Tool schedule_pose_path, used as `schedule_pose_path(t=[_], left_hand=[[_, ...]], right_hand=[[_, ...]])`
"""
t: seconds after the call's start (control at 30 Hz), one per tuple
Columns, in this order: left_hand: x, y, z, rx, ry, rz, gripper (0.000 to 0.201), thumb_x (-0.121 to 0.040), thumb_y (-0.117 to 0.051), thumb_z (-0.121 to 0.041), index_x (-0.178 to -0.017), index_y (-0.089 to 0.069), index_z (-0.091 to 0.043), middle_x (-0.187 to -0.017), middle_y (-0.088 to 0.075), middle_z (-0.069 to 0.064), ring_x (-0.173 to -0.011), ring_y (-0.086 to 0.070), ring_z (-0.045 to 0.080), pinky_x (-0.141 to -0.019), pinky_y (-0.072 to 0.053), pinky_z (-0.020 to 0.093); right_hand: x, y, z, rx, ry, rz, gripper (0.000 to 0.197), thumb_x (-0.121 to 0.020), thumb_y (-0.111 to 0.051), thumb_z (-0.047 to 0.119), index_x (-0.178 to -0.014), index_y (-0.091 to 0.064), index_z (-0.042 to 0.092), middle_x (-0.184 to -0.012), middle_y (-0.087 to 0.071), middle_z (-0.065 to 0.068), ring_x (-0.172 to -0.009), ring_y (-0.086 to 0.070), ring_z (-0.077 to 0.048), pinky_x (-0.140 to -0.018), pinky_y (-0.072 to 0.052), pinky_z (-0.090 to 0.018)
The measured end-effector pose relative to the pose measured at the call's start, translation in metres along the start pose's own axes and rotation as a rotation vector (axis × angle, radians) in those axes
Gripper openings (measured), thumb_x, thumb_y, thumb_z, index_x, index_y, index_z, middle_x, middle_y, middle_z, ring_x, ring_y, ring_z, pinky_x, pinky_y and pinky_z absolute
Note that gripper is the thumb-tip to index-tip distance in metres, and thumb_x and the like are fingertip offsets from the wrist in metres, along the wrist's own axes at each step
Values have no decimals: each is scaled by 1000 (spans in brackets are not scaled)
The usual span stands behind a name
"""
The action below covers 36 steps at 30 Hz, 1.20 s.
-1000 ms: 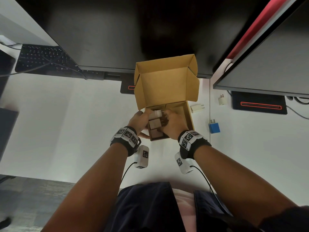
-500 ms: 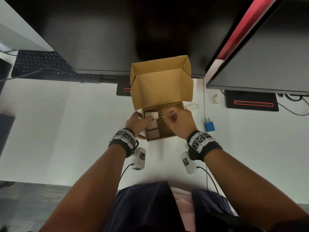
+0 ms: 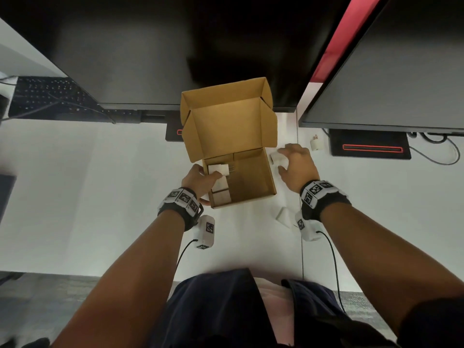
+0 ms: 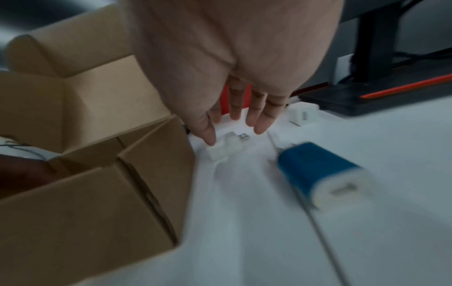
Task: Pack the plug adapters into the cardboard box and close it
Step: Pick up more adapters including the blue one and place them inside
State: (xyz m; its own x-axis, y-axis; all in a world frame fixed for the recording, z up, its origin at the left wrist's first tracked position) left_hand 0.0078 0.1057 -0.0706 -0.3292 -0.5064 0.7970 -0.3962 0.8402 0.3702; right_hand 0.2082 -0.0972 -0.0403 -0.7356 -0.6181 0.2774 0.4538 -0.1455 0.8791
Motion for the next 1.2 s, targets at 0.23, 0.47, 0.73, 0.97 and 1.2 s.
schedule_pose_path(t=[0.23, 0.47, 0.73, 0.97, 1.2], left_hand=[[5, -1, 1, 42, 31, -3, 51, -86, -76, -43, -124, -51, -22, -129, -62, 7, -118, -63, 33, -78, -67, 56], [10, -5, 0, 56, 22, 9, 51, -85, -76, -44, -125, -53, -21, -129, -61, 7, -118, -61, 32, -76, -68, 50], [13, -3, 1, 72, 10, 32, 52, -84, -75, -44, -126, -53, -21, -131, -60, 8, -120, -59, 32, -78, -68, 53], [16, -2, 0, 85, 8, 36, 49, -89, -74, -40, -128, -52, -18, -131, -57, 8, -115, -57, 30, -78, -67, 52], [15, -1, 1, 73, 5, 52, 49, -88, -74, -43, -126, -53, -20, -133, -57, 8, -117, -58, 31, -75, -68, 50]], right_hand=[[5, -10, 13, 230, 13, 48, 32, -84, -60, 5, -115, -59, 16, -109, -57, -11, -101, -58, -33, -74, -53, -40], [35, 9, 3, -343, -116, -208, 37, -85, -71, 26, -113, -48, 20, -91, -64, -5, -76, -62, -21, -64, -48, -24], [51, 10, 66, -341, 146, -126, 22, -86, -69, 27, -98, -50, 27, -85, -58, -3, -73, -58, -18, -70, -56, -33], [27, -32, 83, 88, 151, 53, 17, -97, -57, 31, -100, -65, 17, -121, -57, -10, -89, -65, -30, -80, -57, -41], [18, -47, 93, 160, 132, 113, 20, -97, -59, 25, -107, -68, 10, -121, -58, -13, -96, -66, -33, -82, -57, -43]])
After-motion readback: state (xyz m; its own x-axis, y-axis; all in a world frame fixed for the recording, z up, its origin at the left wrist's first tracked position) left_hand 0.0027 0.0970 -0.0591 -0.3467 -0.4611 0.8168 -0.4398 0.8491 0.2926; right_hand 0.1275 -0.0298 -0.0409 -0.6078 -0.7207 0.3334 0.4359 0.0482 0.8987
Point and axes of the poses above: each hand's wrist, its own x-axis away from the middle knuckle, its own y-axis out of the back of the hand, z = x × y, the point moved 5 cm from there along -x, towards the middle knuckle
